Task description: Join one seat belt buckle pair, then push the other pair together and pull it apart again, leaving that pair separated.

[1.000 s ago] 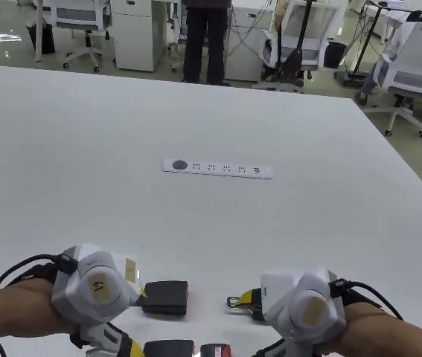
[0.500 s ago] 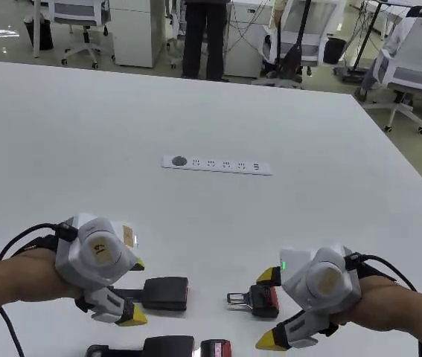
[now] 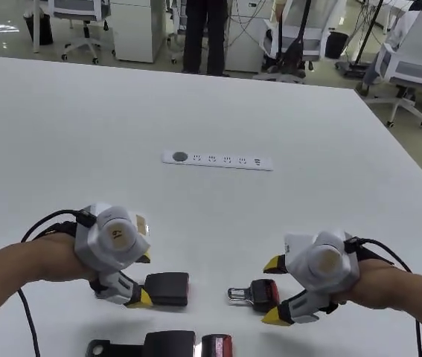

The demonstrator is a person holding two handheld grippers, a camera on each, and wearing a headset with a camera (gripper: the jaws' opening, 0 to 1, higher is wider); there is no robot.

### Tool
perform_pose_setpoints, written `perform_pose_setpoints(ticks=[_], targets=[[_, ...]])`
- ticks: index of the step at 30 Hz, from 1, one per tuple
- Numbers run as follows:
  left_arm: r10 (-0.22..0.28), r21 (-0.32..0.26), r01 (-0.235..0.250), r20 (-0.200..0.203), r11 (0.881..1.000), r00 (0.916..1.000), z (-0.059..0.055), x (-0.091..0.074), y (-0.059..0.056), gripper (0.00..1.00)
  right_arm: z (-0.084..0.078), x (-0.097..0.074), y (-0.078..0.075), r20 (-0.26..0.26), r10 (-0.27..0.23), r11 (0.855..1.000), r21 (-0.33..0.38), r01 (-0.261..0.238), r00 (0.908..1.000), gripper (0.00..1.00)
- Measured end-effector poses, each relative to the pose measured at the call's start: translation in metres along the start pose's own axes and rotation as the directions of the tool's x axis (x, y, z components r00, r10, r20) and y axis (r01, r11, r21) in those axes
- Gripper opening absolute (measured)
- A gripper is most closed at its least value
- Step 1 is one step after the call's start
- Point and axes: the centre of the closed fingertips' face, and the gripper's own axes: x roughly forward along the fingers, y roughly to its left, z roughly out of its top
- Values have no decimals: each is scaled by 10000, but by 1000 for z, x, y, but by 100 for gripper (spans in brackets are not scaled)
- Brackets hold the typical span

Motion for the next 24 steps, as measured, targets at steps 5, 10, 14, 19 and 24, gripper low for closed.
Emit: perform_pose_setpoints(ticks=[5,10,14,19,24], targets=[[-133,-15,133,-306,9999,9994,-6,8,3,42,-8,6,0,-430,63,10000,-12,-64,9991,40],[-324,-13,323,-593,9995,9977,-11,14,4,38,-12,7,1,-689,138,9999,50,-134,9975,37],[-486,18,488,-708,9988,9963,-12,16,0,35,-16,9,-2,-868,92,9999,112,-83,9962,33],[-599,120,610,-804,9981,9950,-12,16,-4,32,-18,8,-3,-812,123,9997,204,-106,9966,32],[-616,107,627,-807,9980,9948,-12,16,-4,31,-19,9,-2,-800,214,9997,152,-203,9966,31]])
